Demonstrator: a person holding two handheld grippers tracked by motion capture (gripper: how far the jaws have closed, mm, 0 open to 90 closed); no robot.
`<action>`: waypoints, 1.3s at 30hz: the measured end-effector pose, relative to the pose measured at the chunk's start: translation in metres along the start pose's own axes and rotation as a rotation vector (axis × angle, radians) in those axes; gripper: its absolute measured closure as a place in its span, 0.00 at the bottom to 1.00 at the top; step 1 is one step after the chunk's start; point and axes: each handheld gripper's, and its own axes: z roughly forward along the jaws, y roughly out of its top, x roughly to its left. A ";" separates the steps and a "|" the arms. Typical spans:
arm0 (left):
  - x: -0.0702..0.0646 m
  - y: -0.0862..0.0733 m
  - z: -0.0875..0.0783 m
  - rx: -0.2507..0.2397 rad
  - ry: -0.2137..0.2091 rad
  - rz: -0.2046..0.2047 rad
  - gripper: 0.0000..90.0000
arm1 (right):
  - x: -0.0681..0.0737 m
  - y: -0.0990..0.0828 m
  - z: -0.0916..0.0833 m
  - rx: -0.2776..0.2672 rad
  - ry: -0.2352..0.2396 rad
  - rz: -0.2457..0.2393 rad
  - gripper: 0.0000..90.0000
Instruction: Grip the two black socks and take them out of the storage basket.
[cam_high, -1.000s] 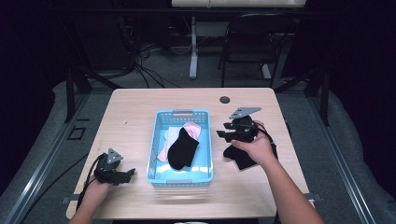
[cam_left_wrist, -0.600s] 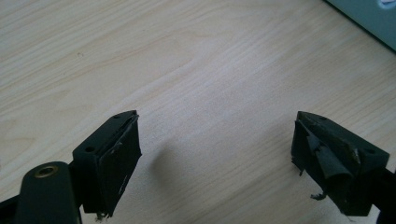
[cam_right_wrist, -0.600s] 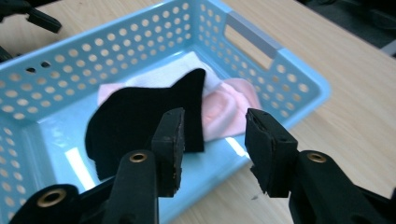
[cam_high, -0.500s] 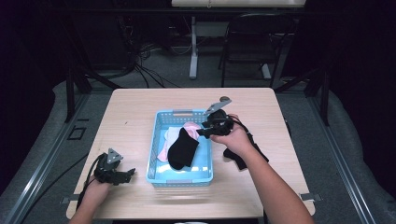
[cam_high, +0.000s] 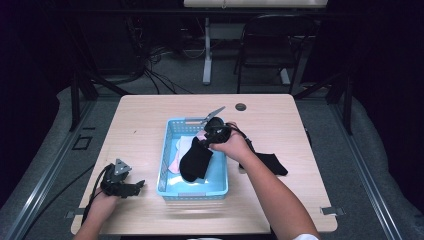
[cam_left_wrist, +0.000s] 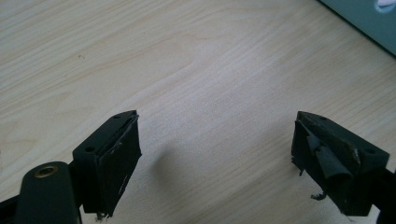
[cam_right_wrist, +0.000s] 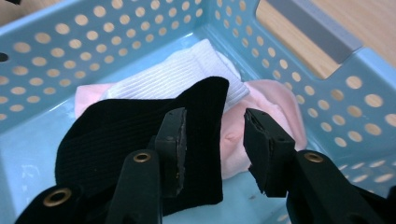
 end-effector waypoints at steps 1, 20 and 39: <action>0.000 0.000 0.000 -0.001 0.000 0.000 0.17 | 0.000 0.001 0.003 0.004 0.002 0.004 0.65; 0.001 0.000 0.000 -0.006 -0.001 -0.001 0.17 | -0.001 0.007 0.036 0.177 0.028 0.044 0.79; 0.001 0.000 0.000 -0.006 0.001 -0.002 0.17 | 0.019 0.017 -0.015 0.036 0.076 -0.027 0.98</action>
